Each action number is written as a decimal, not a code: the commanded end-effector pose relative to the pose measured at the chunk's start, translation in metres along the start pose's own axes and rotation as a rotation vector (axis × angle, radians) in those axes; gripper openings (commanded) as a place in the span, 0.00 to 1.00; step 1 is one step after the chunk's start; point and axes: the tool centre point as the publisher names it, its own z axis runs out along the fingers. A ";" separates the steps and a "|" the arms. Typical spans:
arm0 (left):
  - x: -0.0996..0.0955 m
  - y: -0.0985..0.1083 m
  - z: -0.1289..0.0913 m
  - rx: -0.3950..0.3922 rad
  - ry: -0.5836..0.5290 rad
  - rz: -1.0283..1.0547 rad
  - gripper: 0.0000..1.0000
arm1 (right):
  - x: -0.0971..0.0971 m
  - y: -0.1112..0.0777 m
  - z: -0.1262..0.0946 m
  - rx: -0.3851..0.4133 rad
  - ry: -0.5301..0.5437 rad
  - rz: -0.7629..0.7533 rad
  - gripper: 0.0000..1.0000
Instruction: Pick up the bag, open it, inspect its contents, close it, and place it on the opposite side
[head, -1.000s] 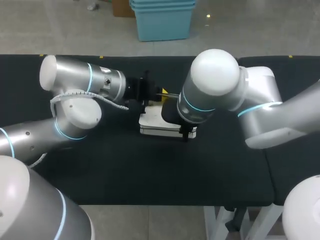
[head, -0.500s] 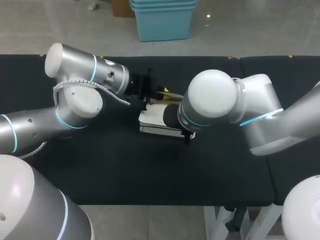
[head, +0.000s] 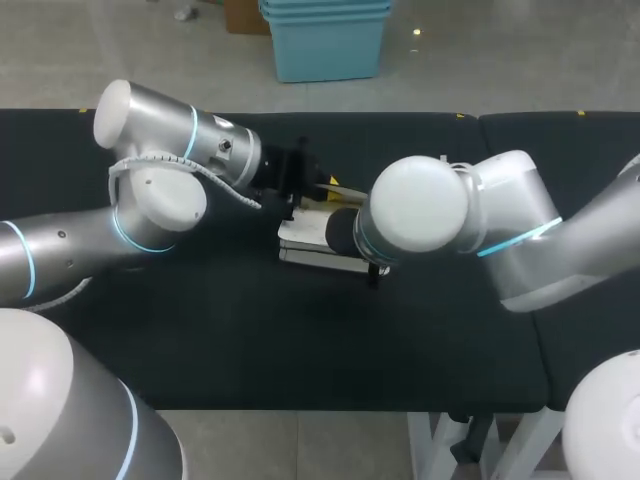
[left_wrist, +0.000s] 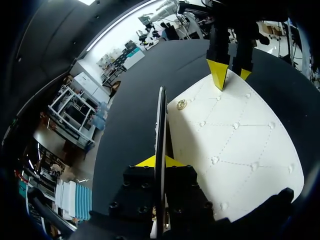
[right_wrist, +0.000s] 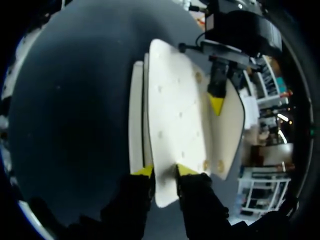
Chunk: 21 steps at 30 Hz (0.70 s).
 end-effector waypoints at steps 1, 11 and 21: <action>0.001 -0.001 0.000 0.001 -0.003 0.008 0.00 | 0.001 0.002 0.002 0.002 -0.009 0.002 0.00; 0.014 -0.005 -0.008 0.075 -0.059 0.101 0.00 | 0.001 -0.003 0.004 0.015 -0.001 0.018 0.00; 0.033 -0.010 -0.009 0.114 -0.096 0.214 0.00 | 0.001 -0.003 0.004 0.015 -0.001 0.018 0.00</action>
